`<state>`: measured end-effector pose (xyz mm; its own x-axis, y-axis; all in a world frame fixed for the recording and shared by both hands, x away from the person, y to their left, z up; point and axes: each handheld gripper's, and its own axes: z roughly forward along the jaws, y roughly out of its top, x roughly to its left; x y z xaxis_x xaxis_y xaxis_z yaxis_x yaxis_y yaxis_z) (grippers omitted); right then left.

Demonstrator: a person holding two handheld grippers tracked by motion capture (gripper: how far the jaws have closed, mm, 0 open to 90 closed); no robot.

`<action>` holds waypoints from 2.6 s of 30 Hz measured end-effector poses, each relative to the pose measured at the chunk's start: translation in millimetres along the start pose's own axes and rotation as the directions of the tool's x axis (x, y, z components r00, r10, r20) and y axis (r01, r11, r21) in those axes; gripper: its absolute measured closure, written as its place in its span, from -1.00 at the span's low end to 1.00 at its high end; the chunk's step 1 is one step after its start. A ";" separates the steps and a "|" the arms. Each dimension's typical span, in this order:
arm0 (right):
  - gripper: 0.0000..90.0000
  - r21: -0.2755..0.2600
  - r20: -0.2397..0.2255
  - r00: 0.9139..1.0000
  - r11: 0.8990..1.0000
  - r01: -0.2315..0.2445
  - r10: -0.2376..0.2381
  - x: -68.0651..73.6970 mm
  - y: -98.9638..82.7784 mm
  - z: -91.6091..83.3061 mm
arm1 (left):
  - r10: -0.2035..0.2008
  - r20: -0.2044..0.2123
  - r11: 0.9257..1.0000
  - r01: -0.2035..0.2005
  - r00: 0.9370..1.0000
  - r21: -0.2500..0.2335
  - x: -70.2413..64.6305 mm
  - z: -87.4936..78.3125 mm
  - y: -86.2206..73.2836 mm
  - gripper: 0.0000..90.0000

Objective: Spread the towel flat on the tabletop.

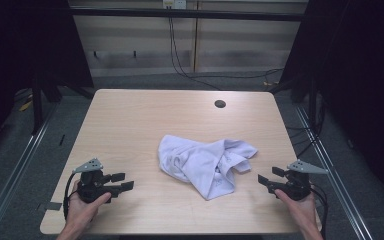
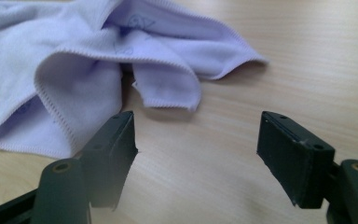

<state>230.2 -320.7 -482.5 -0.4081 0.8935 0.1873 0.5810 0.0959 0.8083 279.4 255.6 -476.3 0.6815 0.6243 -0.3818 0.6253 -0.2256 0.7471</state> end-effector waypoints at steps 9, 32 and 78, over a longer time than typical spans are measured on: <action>-0.42 -0.012 -0.084 0.996 1.000 0.028 -0.028 8.8 14.4 2.0 | 0.031 0.012 0.999 -0.031 0.999 0.012 0.5 9.1 5.3 -0.11; 0.26 0.207 -0.175 0.955 0.939 0.273 -0.239 59.5 63.0 133.1 | 0.068 -0.075 0.998 -0.069 0.995 -0.011 1.5 13.2 8.6 -0.29; -0.22 0.053 -0.368 0.903 0.965 0.257 -0.220 146.3 18.3 62.8 | 0.248 0.196 0.959 -0.269 0.949 0.089 -72.6 72.8 53.4 0.06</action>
<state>225.4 -160.6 -475.3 -0.7557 0.6246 0.1967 0.4931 0.3450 0.7987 291.1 143.8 -448.3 0.8764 0.3893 -0.2836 0.4498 -0.4513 0.7707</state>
